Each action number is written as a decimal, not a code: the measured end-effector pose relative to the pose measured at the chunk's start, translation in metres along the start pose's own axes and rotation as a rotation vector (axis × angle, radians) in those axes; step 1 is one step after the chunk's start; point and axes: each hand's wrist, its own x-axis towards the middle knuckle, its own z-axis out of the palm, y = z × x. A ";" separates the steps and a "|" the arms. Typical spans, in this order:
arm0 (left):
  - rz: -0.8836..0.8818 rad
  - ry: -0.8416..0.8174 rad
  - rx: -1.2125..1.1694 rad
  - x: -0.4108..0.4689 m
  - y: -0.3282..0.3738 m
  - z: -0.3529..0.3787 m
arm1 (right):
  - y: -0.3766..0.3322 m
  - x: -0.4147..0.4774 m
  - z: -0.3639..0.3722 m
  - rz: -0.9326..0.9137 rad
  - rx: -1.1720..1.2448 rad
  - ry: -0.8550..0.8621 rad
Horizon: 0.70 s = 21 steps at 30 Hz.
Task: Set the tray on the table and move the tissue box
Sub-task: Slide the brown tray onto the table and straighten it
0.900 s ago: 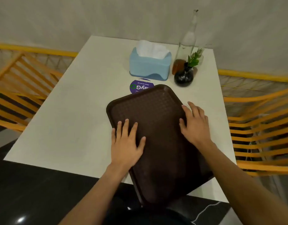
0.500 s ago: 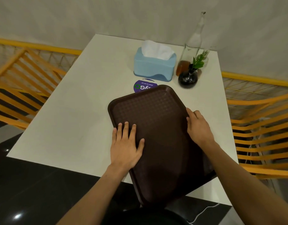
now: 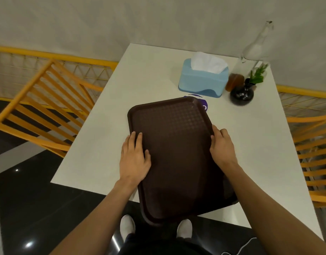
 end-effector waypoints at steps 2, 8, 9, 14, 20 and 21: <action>-0.027 0.005 -0.018 0.002 -0.016 -0.005 | -0.016 -0.002 0.010 0.036 0.026 0.019; -0.034 -0.026 0.037 0.013 -0.059 -0.012 | -0.051 -0.011 0.028 0.121 -0.053 -0.007; -0.020 -0.032 0.054 0.016 -0.067 -0.013 | -0.055 -0.014 0.029 0.125 -0.068 -0.024; 0.107 -0.050 0.105 0.036 -0.106 -0.030 | -0.067 -0.036 0.035 0.088 -0.121 -0.026; 0.250 -0.025 0.118 0.065 -0.147 -0.058 | -0.091 -0.071 0.055 0.027 -0.127 0.062; 0.276 -0.027 0.108 0.064 -0.150 -0.059 | -0.095 -0.075 0.059 0.029 -0.124 0.065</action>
